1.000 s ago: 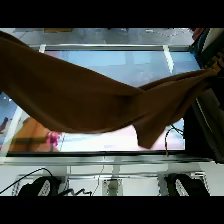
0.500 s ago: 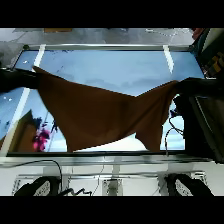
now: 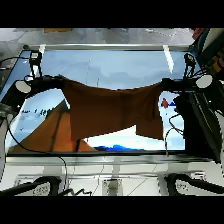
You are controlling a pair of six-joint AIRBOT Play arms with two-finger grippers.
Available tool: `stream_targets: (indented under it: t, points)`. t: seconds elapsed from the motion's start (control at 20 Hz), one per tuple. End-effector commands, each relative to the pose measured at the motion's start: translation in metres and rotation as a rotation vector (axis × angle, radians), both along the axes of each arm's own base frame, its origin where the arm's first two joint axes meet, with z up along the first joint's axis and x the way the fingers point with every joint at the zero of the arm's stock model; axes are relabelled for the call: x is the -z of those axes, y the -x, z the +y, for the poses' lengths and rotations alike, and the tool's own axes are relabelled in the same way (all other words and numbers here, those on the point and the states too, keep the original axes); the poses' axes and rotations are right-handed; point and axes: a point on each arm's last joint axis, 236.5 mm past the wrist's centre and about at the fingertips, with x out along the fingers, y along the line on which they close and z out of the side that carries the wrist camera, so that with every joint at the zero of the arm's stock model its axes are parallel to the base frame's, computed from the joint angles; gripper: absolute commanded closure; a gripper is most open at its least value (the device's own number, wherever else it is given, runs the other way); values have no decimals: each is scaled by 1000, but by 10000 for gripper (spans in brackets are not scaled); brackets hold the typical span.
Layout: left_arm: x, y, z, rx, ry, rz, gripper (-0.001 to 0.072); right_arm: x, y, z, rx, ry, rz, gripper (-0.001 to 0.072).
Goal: Fold the clothes and pants, and hang the long-sleeved shirts on hangers.
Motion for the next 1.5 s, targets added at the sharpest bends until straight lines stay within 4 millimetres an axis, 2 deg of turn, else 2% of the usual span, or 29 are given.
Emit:
stream_targets:
  t: [0.0,0.15,0.3,0.4,0.5,0.55,0.65,0.75,0.9,1.0,1.1,1.15,1.3,1.4,1.45]
  points:
    - [11,3,-5,18,2,35,16,13,-9,-24,29,92,-6,284]
    - [11,19,-14,69,11,85,17,39,21,-63,38,162,148,285]
    - [0,37,-21,115,-3,107,17,68,67,-94,-16,152,336,292]
    - [-3,53,-27,156,-10,140,17,89,102,-88,-118,52,461,308]
    - [-2,65,-33,191,-5,179,17,106,121,-67,-215,-75,497,305]
    - [0,69,-35,202,-3,194,17,111,123,-54,-256,-120,482,302]
    - [1,72,-36,192,17,213,17,123,114,-35,-260,-171,441,202]
    - [2,72,-36,181,30,221,17,139,102,-30,-231,-137,424,189]
    - [2,72,-36,179,33,223,17,150,81,-12,-190,-106,395,189]
    - [3,72,-36,176,35,228,18,156,65,-9,-137,-38,367,189]
    - [5,71,-36,157,57,241,18,163,57,-17,-53,39,368,191]
    - [5,71,-35,154,57,243,18,166,58,-23,-24,72,382,212]
    - [8,72,-32,151,37,248,18,168,61,-30,-19,107,398,412]
    - [8,72,-31,150,33,248,18,166,58,-30,-16,109,386,575]
    - [9,72,-31,150,34,249,19,164,57,-30,-18,110,382,681]
